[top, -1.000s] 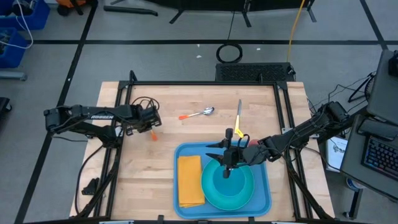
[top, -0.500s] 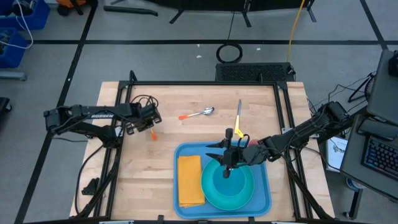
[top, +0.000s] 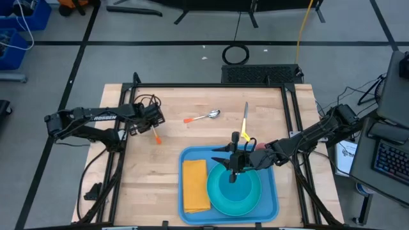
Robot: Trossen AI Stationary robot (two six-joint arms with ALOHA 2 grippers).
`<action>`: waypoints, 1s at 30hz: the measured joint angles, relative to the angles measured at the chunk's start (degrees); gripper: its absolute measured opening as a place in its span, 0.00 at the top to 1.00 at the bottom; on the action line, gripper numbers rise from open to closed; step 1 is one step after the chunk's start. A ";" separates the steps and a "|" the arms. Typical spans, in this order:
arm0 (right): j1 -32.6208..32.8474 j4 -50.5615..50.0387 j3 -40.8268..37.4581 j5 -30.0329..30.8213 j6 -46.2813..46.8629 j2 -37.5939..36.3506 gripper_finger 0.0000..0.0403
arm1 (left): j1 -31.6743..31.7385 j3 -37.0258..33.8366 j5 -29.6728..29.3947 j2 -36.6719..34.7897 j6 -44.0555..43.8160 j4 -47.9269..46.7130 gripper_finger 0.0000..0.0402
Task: Set up tray
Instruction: Put the orange fork on the orange table napkin
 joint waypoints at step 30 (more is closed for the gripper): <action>0.00 0.00 0.02 -1.77 0.13 0.00 0.69 | 1.88 -1.68 -0.01 7.58 2.97 3.61 0.67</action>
